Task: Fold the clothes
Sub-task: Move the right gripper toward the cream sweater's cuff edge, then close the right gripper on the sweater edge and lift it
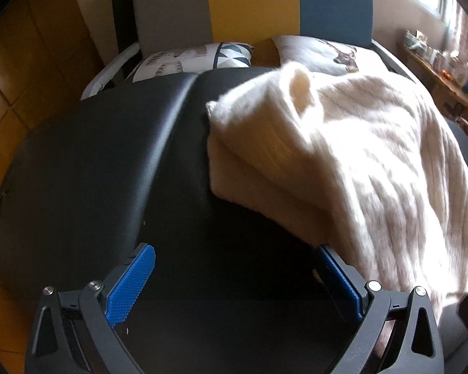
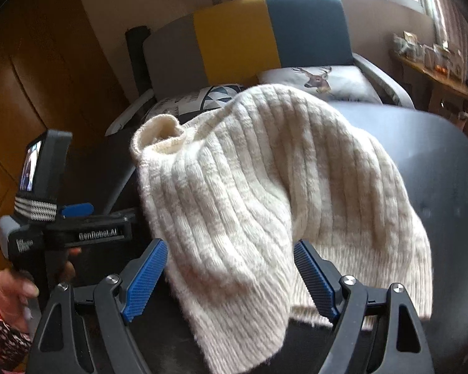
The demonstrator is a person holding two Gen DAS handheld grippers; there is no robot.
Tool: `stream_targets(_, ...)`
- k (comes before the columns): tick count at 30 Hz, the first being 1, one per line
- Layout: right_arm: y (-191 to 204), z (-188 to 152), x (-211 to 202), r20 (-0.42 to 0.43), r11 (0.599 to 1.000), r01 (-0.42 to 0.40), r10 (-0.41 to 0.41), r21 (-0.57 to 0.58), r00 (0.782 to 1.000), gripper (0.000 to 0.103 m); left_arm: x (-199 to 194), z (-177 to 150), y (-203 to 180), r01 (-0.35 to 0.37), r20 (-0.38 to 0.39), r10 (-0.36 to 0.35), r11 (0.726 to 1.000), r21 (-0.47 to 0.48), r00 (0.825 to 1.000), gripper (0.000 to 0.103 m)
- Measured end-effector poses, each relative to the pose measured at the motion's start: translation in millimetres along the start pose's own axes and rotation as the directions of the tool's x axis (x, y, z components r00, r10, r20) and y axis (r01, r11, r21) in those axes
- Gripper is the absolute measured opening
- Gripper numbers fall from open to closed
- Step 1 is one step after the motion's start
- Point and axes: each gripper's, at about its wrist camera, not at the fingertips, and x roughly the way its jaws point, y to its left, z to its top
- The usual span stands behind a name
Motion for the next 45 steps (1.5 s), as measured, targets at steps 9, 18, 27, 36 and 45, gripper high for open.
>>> stream_targets(9, 28, 19, 7, 0.035, 0.995, -0.028, 0.032, -0.096, 0.999, 0.076, 25, -38, -59, -0.051, 0.033, 0.053, 0.997, -0.053, 0.998, 0.103)
stream_targets(18, 80, 66, 40, 0.019, 0.964, -0.127, 0.136, -0.235, 0.991, 0.067, 54, -60, -40, -0.112, -0.03, 0.108, 0.98, -0.164, 0.994, 0.103)
stream_targets(27, 145, 88, 105, -0.041, 0.891, -0.054, 0.04, -0.452, 0.998, 0.048, 71, -73, -35, -0.086, -0.059, 0.075, 0.975, -0.207, 0.995, 0.103)
stream_targets(36, 147, 69, 151, -0.124, 0.862, -0.009, -0.063, -0.507, 0.99, 0.021, 66, -78, -37, -0.086, -0.046, 0.078, 0.976, -0.202, 0.996, 0.103)
stream_targets(45, 132, 87, 126, -0.058, 0.923, -0.052, 0.032, -0.382, 0.998, 0.014, 60, -74, -36, -0.09, -0.046, 0.083, 0.977, -0.192, 0.995, 0.103)
